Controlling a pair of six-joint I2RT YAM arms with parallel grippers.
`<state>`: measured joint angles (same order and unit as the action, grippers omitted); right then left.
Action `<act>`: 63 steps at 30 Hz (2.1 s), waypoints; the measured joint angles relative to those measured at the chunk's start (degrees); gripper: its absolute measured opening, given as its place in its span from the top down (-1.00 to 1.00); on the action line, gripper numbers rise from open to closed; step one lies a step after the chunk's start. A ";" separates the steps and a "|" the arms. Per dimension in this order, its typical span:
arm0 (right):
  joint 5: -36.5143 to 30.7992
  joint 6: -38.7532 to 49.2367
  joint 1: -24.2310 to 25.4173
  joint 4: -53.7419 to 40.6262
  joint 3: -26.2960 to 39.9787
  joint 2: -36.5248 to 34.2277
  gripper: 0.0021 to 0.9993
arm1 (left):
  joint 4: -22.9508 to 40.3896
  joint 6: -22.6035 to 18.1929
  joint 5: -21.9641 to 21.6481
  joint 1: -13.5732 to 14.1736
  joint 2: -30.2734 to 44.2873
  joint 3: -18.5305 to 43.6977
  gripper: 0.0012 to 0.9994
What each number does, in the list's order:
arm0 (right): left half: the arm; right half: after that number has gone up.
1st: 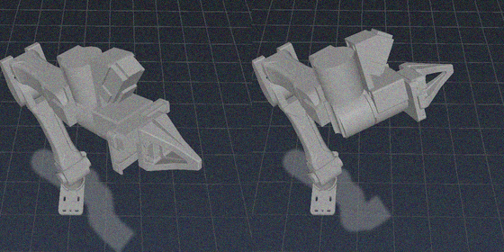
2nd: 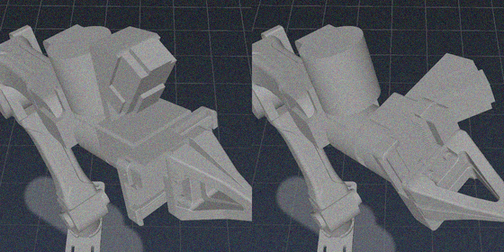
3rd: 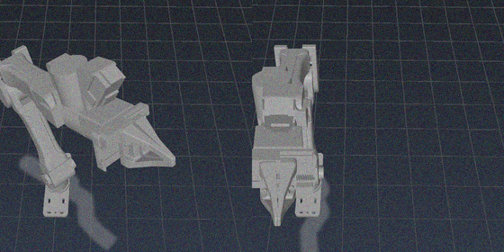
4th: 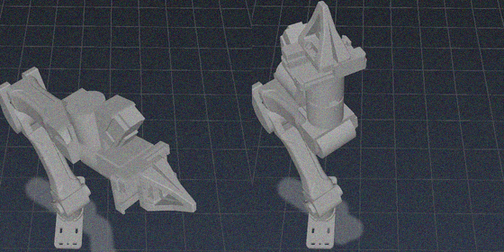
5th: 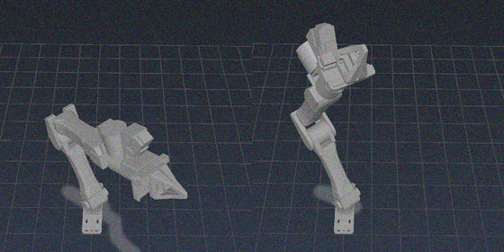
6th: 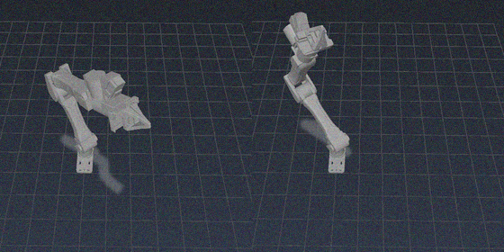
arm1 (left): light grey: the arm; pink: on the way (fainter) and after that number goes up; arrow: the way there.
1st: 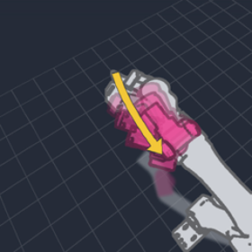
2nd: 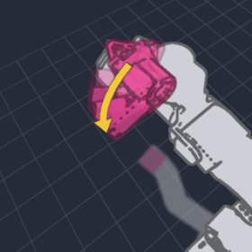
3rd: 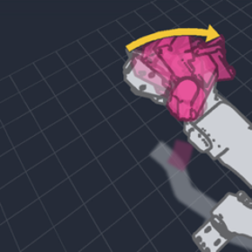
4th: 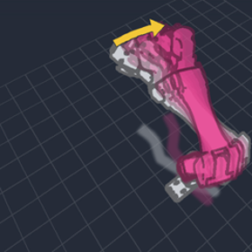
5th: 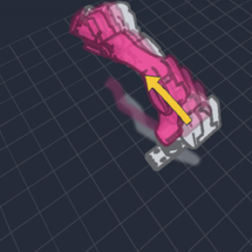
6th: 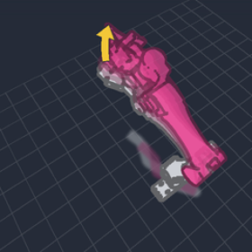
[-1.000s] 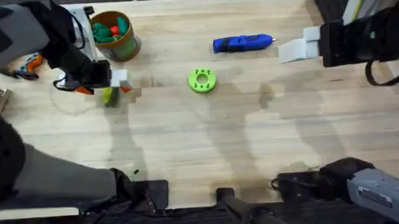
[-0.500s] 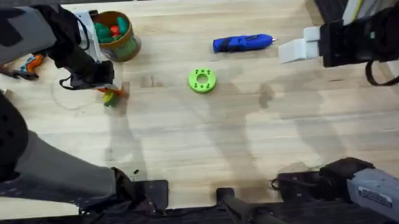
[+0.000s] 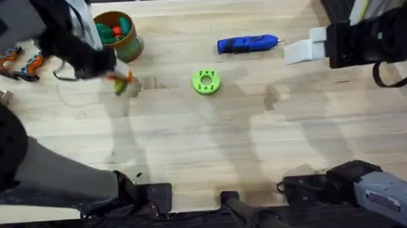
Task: Pick up the gripper from the table and insert it into the empty holder that is missing its gripper. Then pick up a screw, insert it into the mounting hole, and use the screwdriver to tighten it. Finally, clean up the table by picking up the vegetable and placing it into the bucket.
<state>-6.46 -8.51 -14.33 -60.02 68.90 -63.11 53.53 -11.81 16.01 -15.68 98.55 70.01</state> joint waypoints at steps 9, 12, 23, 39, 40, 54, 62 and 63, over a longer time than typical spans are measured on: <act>0.00 0.00 0.00 0.01 0.00 0.00 -0.99 | -3.13 0.02 5.96 0.00 -5.69 14.78 0.96; 0.00 0.00 0.00 0.01 0.00 0.00 -0.99 | -8.60 1.16 6.27 0.00 -6.04 16.28 0.96; 0.00 0.00 0.00 0.01 0.00 0.00 -0.99 | -17.07 10.05 2.12 0.00 -1.23 16.33 0.96; 0.00 0.00 0.00 0.01 0.00 0.00 -0.99 | -18.44 11.88 1.10 0.00 6.87 16.33 -0.07; 0.00 0.00 0.00 0.00 0.00 -0.01 -0.99 | -18.62 12.04 1.09 0.00 6.88 16.33 -0.18; 0.00 0.00 0.00 0.01 0.00 0.00 -0.99 | -14.02 11.91 1.12 0.00 5.77 16.33 -0.98; 0.00 0.00 0.00 -0.24 0.00 0.00 -0.99 | 0.63 4.84 1.12 0.00 -8.91 16.31 -0.98; 0.00 0.00 0.00 -0.30 0.00 0.00 -0.99 | 2.73 3.96 1.12 0.00 -11.29 16.31 -0.98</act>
<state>-6.46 -8.51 -14.33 -60.31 68.90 -63.11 56.26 -7.86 17.12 -15.68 87.26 86.32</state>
